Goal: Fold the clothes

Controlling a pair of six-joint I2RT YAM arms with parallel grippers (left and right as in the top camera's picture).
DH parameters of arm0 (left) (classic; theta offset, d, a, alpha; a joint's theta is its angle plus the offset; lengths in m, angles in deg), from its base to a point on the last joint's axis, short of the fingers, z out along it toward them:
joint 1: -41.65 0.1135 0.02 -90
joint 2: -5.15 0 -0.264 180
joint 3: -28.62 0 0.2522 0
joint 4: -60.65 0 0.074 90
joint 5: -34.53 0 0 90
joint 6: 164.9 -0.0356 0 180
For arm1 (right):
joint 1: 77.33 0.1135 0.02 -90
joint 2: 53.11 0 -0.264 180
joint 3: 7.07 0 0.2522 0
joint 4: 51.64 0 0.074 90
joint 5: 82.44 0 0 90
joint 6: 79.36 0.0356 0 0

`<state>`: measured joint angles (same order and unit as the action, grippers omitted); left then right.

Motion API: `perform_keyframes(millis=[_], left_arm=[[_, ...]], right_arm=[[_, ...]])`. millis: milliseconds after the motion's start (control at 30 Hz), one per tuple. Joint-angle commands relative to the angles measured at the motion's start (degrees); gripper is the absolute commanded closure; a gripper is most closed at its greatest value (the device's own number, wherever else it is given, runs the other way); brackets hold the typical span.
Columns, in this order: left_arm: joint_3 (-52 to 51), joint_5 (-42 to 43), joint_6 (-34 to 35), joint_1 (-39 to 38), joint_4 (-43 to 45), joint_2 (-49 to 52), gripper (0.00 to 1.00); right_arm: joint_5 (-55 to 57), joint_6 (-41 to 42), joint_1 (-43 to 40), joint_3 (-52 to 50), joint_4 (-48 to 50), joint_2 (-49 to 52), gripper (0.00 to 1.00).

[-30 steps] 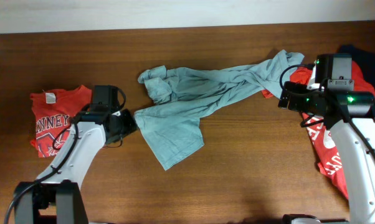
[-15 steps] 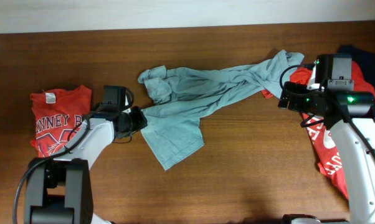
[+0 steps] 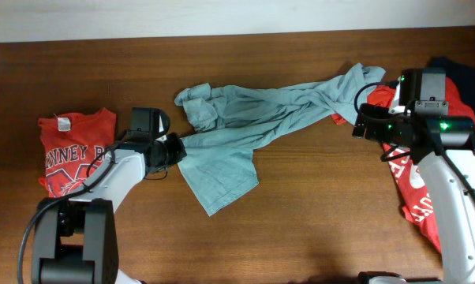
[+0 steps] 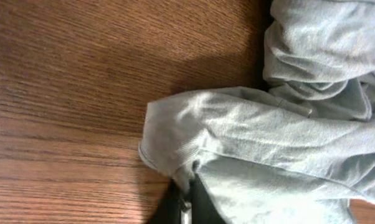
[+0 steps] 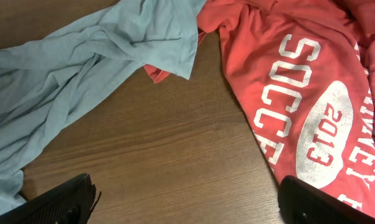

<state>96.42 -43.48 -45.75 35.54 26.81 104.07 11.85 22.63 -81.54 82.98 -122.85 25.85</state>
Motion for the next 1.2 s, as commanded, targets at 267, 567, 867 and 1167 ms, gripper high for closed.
perform_keyframes(millis=[267,567,867,1167], left_arm=[[-0.4,-5.3,-8.0,9.3,-18.3,-11.3,1.00],[-0.4,7.3,-12.6,28.1,-21.2,-25.9,1.00],[-0.4,6.2,-13.6,24.5,-21.2,-25.7,1.00],[-0.4,6.2,-13.6,24.5,-21.4,-25.7,1.00]], right_arm=[[0.7,-0.6,-0.4,0.2,-0.2,0.6,0.01],[-11.3,-3.7,-0.3,0.1,0.3,9.3,0.01],[-21.9,-12.5,8.2,0.1,0.3,23.5,0.01],[-18.2,-7.1,18.2,0.1,8.7,33.5,0.01]])
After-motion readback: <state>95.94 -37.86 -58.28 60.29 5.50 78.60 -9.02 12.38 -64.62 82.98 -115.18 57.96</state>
